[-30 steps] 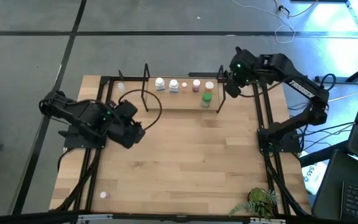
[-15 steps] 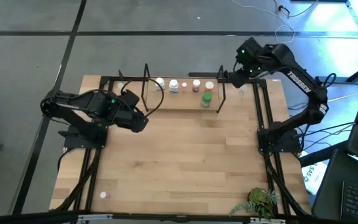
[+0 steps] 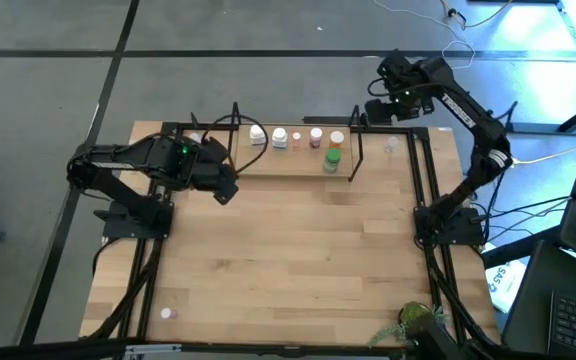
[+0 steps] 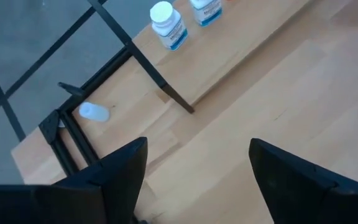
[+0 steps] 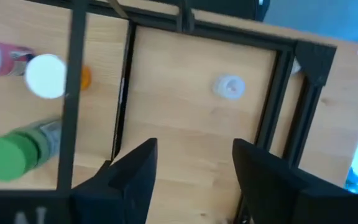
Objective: Pick and place medicine bottles onto shelf by color
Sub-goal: Put the right transparent pill bottle on the shelf, then put the transparent pill bottle on the shelf
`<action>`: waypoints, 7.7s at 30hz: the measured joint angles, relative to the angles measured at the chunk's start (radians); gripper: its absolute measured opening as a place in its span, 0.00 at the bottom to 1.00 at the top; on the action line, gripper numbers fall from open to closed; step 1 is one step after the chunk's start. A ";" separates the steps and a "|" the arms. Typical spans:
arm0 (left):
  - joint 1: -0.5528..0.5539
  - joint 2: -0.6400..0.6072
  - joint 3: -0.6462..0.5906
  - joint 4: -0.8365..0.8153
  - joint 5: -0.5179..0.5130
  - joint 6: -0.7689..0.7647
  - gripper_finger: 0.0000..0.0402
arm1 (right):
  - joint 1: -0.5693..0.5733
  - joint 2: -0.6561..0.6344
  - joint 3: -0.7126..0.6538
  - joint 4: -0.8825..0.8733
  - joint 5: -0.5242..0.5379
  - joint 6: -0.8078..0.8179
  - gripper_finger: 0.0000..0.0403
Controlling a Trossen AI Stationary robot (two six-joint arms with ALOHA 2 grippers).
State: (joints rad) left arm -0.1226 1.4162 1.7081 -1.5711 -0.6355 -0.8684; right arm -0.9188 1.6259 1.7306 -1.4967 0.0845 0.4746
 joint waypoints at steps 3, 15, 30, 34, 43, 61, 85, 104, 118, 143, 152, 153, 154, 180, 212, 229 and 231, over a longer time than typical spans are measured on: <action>0.033 0.000 0.000 0.000 0.026 0.061 0.69 | -0.019 0.040 0.000 0.000 -0.003 0.039 0.52; 0.117 0.000 0.000 0.000 0.072 0.183 0.69 | -0.089 0.133 -0.057 -0.027 0.012 0.065 0.52; 0.231 0.000 0.000 0.011 0.073 0.191 0.69 | -0.189 0.129 -0.284 0.212 0.015 0.018 0.52; 0.249 0.000 0.000 0.012 0.073 0.192 0.69 | -0.205 0.129 -0.311 0.291 -0.011 0.033 0.52; 0.269 0.001 0.000 0.012 0.071 0.203 0.69 | -0.205 0.131 -0.394 0.363 -0.027 0.015 0.52; 0.302 0.001 0.000 0.014 0.073 0.225 0.69 | -0.204 0.132 -0.477 0.503 0.025 0.018 0.52; 0.302 0.001 0.000 0.018 0.073 0.225 0.69 | -0.203 0.133 -0.525 0.525 0.064 -0.116 0.52; 0.302 0.001 0.000 0.017 0.073 0.225 0.69 | -0.217 0.133 -0.524 0.520 0.038 -0.136 0.34; 0.302 0.001 0.000 0.016 0.073 0.226 0.69 | -0.155 0.132 -0.363 0.298 0.010 -0.261 0.33; 0.302 0.001 0.000 0.018 0.073 0.249 0.69 | 0.290 0.130 0.295 -0.026 0.150 -0.311 0.34; 0.302 0.001 0.000 0.082 0.072 0.303 0.69 | 0.442 0.130 0.310 0.189 0.013 -0.435 0.34; 0.302 0.001 0.000 0.081 0.072 0.304 0.69 | 0.453 0.136 0.307 0.210 -0.002 -0.445 0.34; 0.302 0.001 0.000 0.081 0.072 0.304 0.69 | 0.464 0.144 0.306 0.228 -0.012 -0.454 0.34; 0.302 0.001 0.000 0.080 0.073 0.305 0.69 | 0.509 0.485 0.305 0.224 -0.079 -0.536 0.34; 0.302 0.001 0.000 0.080 0.073 0.305 0.69 | 0.510 0.559 0.304 0.211 -0.017 -0.563 0.34; 0.302 0.001 0.000 0.080 0.073 0.305 0.69 | 0.510 0.559 0.304 0.212 -0.018 -0.586 0.51; 0.302 0.001 0.000 0.080 0.073 0.305 0.69 | 0.510 0.559 0.304 0.212 -0.016 -0.586 0.52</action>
State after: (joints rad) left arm 0.1791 1.4170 1.7081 -1.4914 -0.5629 -0.5636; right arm -0.4084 2.1853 2.0350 -1.2850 0.0681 -0.1109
